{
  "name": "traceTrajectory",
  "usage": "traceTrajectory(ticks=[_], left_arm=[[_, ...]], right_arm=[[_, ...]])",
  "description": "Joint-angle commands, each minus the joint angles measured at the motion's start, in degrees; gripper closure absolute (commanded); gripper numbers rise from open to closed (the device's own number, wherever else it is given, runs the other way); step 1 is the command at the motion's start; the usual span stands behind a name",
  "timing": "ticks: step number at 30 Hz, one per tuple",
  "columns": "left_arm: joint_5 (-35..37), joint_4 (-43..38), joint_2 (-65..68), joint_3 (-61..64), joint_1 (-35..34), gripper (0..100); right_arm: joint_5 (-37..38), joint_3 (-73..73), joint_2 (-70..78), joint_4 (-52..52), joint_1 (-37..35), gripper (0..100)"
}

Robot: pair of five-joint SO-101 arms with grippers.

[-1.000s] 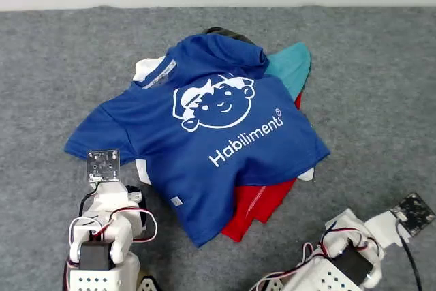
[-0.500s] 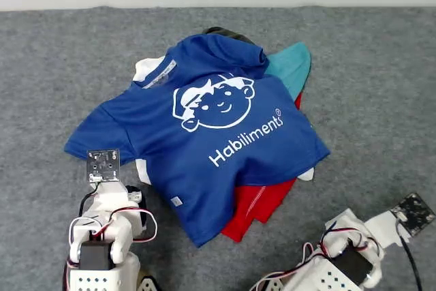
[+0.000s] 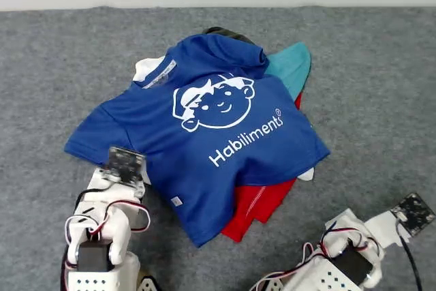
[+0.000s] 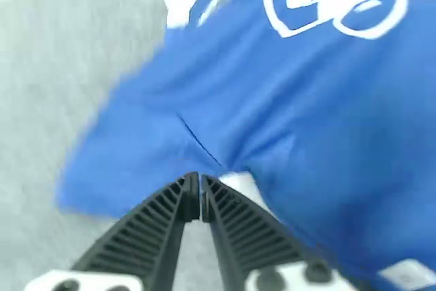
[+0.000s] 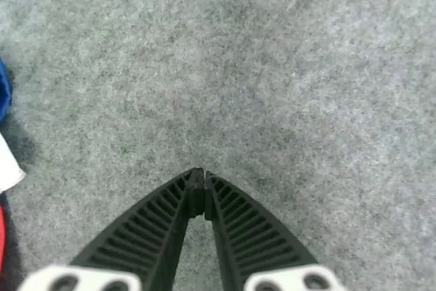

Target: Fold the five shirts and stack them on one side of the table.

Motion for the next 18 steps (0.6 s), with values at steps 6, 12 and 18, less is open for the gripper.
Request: traceTrajectory(ticks=[6, 12, 18], left_arm=[[-8.6, 1.4, -0.5, -11.8, 5.3, 88], [-9.1, 11.4, 0.0, -19.6, 18.7, 87], [-13.7, 10.8, 15.5, -25.0, 20.6, 83]], right_arm=[[-0.5, 0.9, -0.4, 0.2, 0.8, 98.6], [-0.5, 0.9, -0.4, 0.2, 0.8, 98.6], [-0.5, 0.9, -0.4, 0.2, 0.8, 98.6]])
